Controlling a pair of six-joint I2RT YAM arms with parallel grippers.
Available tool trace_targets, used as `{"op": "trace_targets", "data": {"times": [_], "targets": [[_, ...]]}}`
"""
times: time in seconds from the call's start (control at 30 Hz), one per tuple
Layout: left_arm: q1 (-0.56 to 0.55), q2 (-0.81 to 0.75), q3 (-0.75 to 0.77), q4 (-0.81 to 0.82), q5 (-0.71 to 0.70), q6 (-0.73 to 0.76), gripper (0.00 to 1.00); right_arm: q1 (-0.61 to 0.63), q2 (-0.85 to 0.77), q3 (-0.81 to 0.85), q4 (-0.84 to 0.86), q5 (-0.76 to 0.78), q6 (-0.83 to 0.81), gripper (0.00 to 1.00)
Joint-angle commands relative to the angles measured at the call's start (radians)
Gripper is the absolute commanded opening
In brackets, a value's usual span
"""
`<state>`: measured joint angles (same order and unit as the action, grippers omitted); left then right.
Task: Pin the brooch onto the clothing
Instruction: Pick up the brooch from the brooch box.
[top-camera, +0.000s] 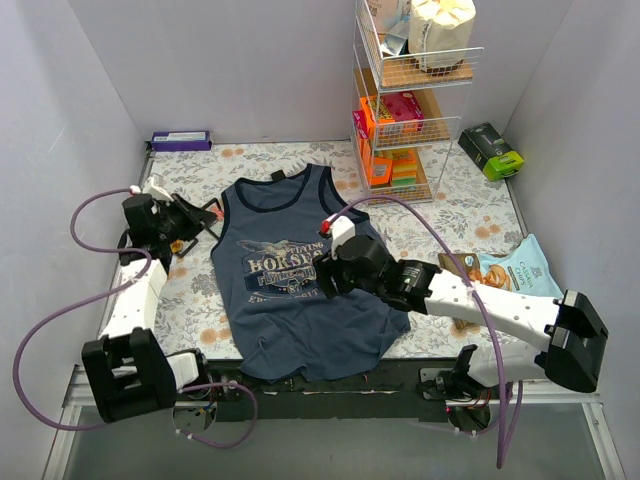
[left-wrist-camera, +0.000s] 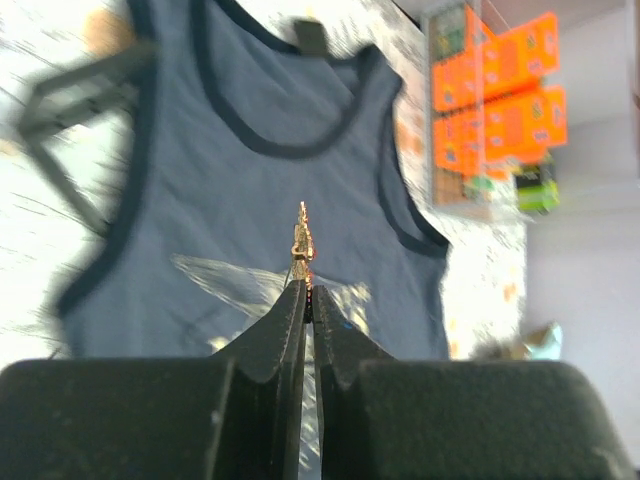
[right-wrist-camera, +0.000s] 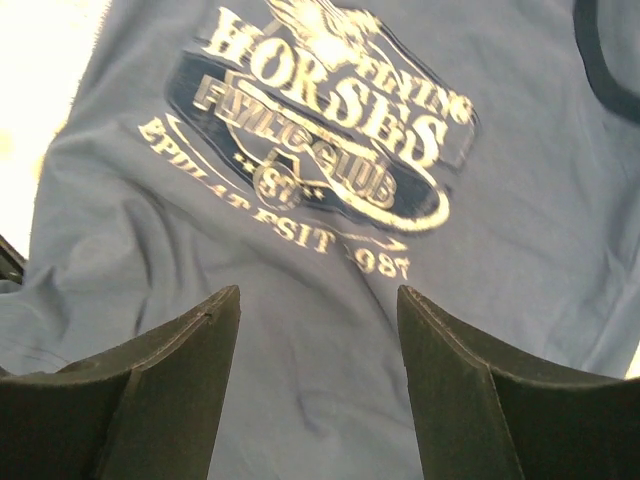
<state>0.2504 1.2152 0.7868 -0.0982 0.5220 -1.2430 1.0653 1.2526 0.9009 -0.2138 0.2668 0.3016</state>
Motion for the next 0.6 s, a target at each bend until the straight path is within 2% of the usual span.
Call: {"op": "trace_targets", "data": {"times": [0.0,0.03,0.13,0.33,0.57], "targets": [[-0.124,-0.13,-0.047,-0.069,0.047,-0.113,0.0,0.079,0.044,0.104,0.114,0.084,-0.113,0.72],[-0.201,-0.141,-0.066,-0.066,0.039,-0.163,0.0,0.108,0.065,0.116,0.14,0.112,-0.127,0.72],[-0.324,-0.172,-0.089,-0.051,0.039,-0.232,0.0,0.145,0.106,0.156,0.175,0.187,-0.179,0.73],[-0.434,-0.235,-0.13,-0.018,0.032,-0.354,0.0,0.22,0.174,0.203,0.217,0.316,-0.268,0.73],[-0.496,-0.281,-0.178,-0.017,0.016,-0.427,0.0,0.248,0.237,0.234,0.28,0.347,-0.339,0.73]]}}
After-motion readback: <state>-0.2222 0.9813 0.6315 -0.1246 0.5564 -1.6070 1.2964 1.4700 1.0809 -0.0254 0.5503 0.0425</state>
